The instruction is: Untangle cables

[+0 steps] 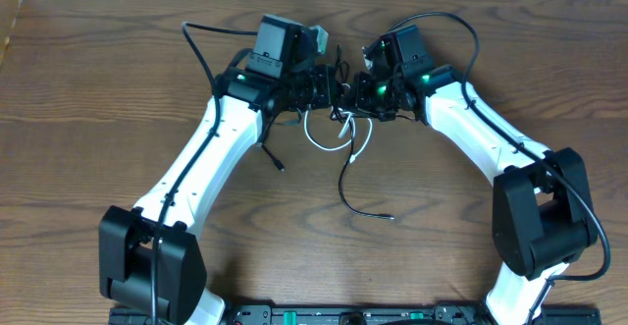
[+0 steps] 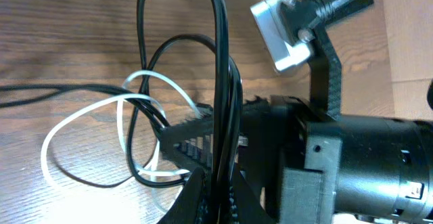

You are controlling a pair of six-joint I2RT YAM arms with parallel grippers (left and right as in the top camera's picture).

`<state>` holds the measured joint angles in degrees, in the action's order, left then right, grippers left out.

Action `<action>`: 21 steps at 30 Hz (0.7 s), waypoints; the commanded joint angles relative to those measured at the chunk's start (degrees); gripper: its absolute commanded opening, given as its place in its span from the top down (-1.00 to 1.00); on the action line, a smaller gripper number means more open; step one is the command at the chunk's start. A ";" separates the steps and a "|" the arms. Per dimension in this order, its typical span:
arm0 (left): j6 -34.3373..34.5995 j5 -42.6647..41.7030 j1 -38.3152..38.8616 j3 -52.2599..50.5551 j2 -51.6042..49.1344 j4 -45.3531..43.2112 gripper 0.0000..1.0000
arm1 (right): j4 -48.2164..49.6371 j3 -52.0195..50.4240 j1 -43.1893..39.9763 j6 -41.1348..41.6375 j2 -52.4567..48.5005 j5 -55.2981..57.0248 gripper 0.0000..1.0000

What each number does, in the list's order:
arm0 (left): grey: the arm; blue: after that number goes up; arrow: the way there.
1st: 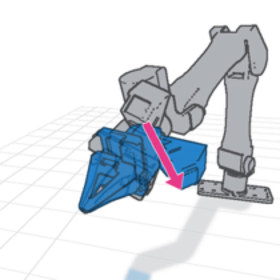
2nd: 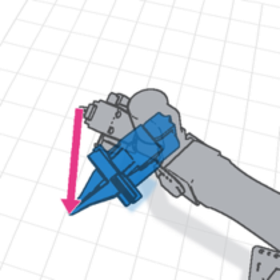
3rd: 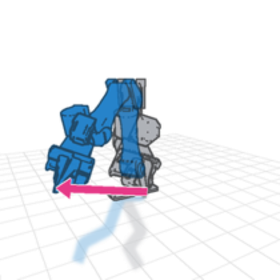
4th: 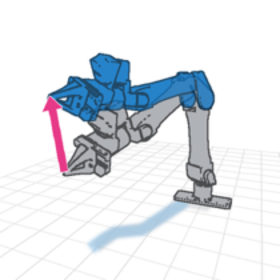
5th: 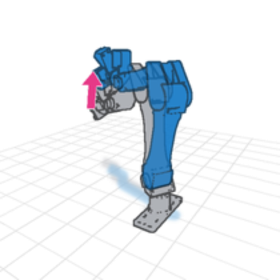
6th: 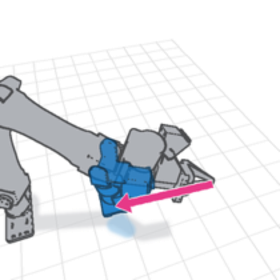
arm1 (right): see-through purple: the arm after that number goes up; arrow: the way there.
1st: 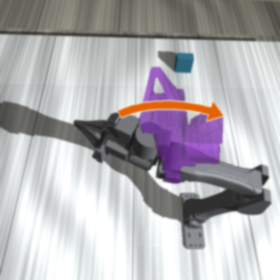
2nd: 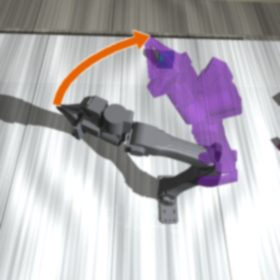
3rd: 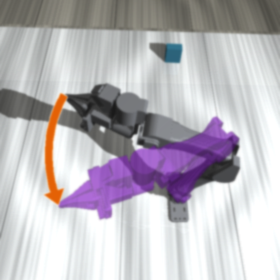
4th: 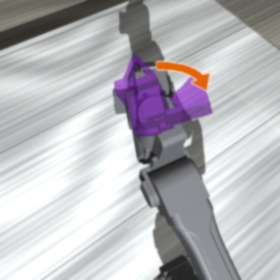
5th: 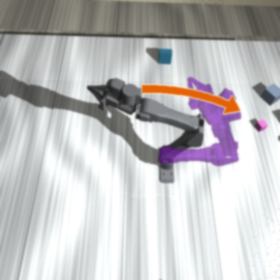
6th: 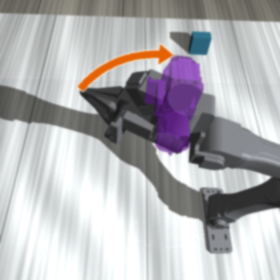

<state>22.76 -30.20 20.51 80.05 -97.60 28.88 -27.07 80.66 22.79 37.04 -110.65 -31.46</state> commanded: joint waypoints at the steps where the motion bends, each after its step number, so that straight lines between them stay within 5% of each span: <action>1: 0.46 -3.72 -2.82 0.07 2.10 0.02 0.85 | -1.57 0.59 -0.76 -1.14 -0.31 1.16 0.98; 12: -11.26 -3.89 -7.02 0.07 7.50 8.50 0.85 | -4.79 0.61 -16.57 -5.05 7.21 -13.20 0.98; 21: -20.87 -3.67 -7.02 0.07 7.50 12.83 0.85 | -14.53 0.61 -33.73 -8.41 14.53 -3.50 0.98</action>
<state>7.31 -33.58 13.82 80.05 -90.59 41.19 -39.77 80.68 -6.92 31.11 -97.12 -40.53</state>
